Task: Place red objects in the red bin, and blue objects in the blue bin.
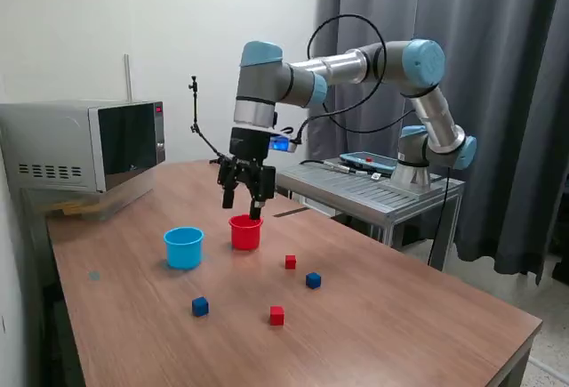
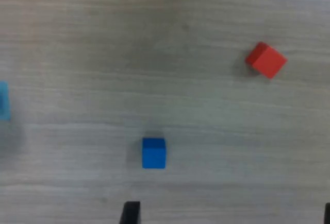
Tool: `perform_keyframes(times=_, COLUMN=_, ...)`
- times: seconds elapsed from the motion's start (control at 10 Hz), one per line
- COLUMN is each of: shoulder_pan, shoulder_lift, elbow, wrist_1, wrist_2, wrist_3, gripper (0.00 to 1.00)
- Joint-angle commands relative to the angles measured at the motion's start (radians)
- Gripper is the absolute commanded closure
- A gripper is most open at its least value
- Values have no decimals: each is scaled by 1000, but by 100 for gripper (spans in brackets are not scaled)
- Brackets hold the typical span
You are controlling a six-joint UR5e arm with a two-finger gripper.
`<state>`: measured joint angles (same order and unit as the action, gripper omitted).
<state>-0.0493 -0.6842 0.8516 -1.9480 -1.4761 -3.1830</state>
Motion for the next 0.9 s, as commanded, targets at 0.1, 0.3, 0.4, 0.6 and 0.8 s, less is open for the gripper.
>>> perform_keyframes(times=0.1, shoulder_pan=-21, shoulder_lift=87, elbow=-84, wrist_1=-2, wrist_2=16, wrist_3=0, gripper=0)
perform_keyframes(times=0.3, shoulder_pan=-26, shoulder_lift=161, elbow=-136, wrist_1=-6, wrist_2=28, wrist_3=0, gripper=0)
perform_keyframes(times=0.4, shoulder_pan=-27, shoulder_lift=190, elbow=-149, wrist_1=-22, wrist_2=28, wrist_3=0, gripper=0)
perform_keyframes(times=0.6, shoulder_pan=-32, shoulder_lift=225, elbow=-163, wrist_1=-32, wrist_2=43, wrist_3=0, gripper=0)
perform_keyframes(times=0.8, shoulder_pan=-32, shoulder_lift=250, elbow=-193, wrist_1=-32, wrist_2=57, wrist_3=-2, gripper=0)
